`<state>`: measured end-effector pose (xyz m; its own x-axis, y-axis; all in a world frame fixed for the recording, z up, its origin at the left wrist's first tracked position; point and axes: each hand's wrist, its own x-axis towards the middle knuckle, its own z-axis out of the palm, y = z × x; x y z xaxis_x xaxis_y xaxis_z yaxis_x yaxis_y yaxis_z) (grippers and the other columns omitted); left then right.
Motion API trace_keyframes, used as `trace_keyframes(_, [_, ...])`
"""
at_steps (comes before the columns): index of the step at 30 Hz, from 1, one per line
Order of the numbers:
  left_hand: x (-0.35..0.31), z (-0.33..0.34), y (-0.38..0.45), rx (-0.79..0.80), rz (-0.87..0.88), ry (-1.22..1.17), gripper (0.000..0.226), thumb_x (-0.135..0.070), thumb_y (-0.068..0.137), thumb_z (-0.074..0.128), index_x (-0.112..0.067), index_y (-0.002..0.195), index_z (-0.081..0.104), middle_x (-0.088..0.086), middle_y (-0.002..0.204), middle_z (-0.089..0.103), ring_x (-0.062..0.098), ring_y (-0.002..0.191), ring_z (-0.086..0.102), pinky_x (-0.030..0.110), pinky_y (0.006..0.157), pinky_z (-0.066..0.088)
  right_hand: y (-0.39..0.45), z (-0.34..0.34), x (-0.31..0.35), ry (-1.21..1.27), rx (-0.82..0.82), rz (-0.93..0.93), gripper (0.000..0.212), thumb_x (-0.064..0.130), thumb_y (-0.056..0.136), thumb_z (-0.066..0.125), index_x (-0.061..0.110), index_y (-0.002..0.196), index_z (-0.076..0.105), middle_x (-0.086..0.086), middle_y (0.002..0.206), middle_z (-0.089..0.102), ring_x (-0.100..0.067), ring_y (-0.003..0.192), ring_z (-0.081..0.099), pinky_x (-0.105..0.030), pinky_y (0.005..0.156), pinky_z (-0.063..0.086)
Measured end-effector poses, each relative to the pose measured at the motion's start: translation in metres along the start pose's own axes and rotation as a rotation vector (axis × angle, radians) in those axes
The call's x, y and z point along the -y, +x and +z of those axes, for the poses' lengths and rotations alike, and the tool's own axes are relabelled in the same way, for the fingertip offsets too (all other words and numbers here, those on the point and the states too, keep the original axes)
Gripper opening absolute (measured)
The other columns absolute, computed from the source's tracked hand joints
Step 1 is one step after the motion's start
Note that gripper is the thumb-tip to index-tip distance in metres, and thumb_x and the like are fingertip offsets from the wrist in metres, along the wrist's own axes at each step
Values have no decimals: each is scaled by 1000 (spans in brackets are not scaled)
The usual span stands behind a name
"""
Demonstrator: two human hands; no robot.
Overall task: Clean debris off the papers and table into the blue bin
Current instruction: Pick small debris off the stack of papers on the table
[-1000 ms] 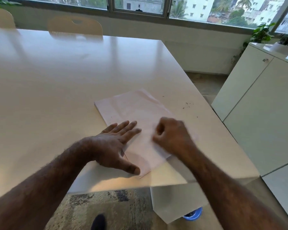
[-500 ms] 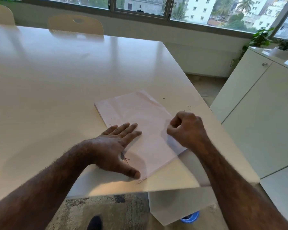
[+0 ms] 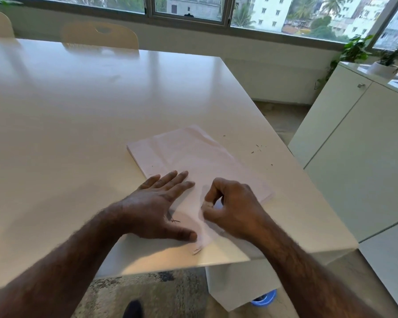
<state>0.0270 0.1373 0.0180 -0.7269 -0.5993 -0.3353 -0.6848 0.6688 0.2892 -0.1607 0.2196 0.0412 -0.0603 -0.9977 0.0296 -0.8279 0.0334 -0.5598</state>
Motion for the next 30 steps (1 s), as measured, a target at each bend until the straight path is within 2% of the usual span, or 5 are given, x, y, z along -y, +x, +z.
trace_keyframes(12, [-2,-1,-1,10,7,48,119,-94,61,40,-41,148,-20,-18,150,-37,4,137,-36,34,116,-19,13,-26,-41,-53,-94,132,10,20,73,72,19,68,63,11,64,63,2,56,54,-8,54,39])
trace_keyframes(17, [-5,-2,-1,44,4,68,117,-91,64,42,-39,148,-22,-15,150,-39,5,137,-37,33,114,-21,29,-63,-71,-199,-393,310,10,21,77,70,19,73,61,5,71,62,-14,72,62,-19,63,38])
trace_keyframes(22, [-4,-4,-1,49,-8,73,119,-93,63,39,-39,147,-24,-15,149,-40,6,137,-37,32,114,-21,5,-34,-43,-76,-49,84,12,19,75,73,21,71,63,12,69,62,4,57,53,-6,55,38])
trace_keyframes(26, [-3,-4,1,79,2,79,127,-101,50,29,-39,146,-25,-15,149,-41,7,136,-38,35,115,-20,26,-63,-82,-206,-333,312,14,22,75,71,20,68,59,7,68,61,-16,74,63,-17,57,35])
trace_keyframes(30, [-3,-5,0,79,8,69,129,-103,46,26,-40,146,-25,-15,149,-41,6,137,-37,35,115,-20,11,-60,-62,-130,-409,160,8,20,75,72,17,74,64,13,64,58,3,56,53,-5,50,32])
